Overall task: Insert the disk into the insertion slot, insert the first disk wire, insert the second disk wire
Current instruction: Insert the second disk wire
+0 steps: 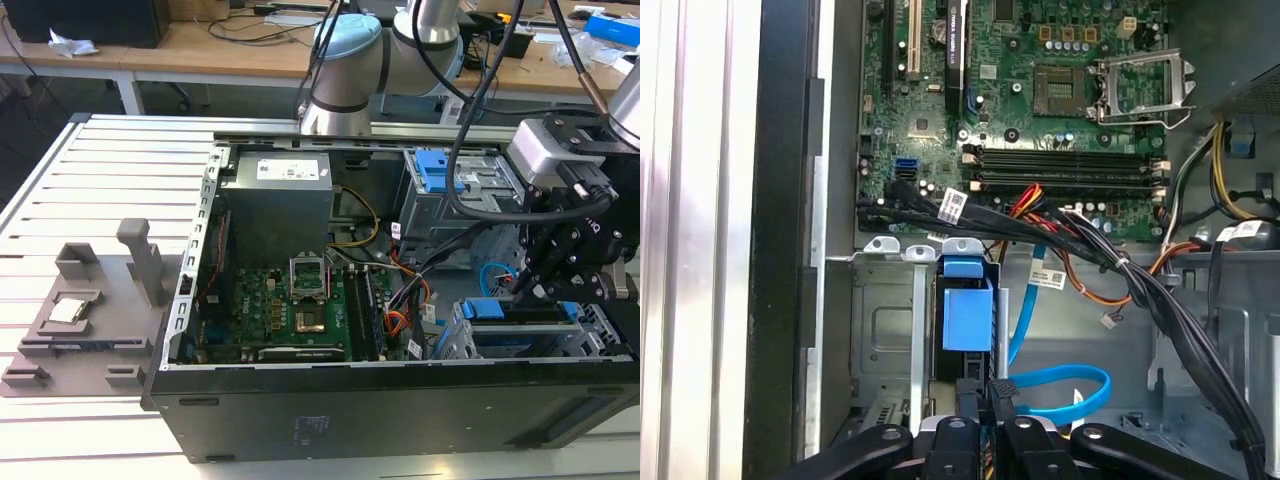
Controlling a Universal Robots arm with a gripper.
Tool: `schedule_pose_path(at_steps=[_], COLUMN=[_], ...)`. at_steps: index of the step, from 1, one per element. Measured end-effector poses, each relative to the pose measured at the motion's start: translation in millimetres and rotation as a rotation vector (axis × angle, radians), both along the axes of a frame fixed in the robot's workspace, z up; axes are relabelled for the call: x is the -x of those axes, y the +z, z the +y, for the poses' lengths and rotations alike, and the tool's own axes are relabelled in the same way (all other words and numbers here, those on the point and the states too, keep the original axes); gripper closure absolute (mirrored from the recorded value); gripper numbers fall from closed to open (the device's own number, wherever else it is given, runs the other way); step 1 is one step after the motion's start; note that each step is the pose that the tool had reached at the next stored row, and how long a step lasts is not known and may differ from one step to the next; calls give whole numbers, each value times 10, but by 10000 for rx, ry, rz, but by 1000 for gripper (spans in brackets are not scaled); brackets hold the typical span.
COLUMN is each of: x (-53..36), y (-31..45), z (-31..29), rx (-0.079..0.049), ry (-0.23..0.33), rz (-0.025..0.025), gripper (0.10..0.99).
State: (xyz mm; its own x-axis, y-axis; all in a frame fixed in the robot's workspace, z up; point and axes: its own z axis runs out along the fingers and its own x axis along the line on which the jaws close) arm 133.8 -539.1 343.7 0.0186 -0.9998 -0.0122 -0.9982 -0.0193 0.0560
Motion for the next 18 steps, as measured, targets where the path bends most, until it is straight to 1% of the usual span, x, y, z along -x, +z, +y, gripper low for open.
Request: schedule_pose_path(at_steps=[4, 8, 10, 11, 12, 14, 15, 16, 17, 18], x=[0, 0, -1, 0, 0, 0, 0, 0, 0, 0], y=[-8, -67, -72, -74, -63, 27, 104, 161, 189, 249], z=[0, -2, -1, -1, -1, -1, 0, 6, 16, 31], rx=[-2, 6, -6, -7, 13, 19, 20, 19, 21, 22], ry=[0, -2, -2, -2, -2, -2, -2, -2, -2, -3], rz=[1, 1, -2, 0, 0, 1, 1, 1, 1, 1], gripper=[925, 925, 925, 914, 851, 851, 851, 851, 851, 859])
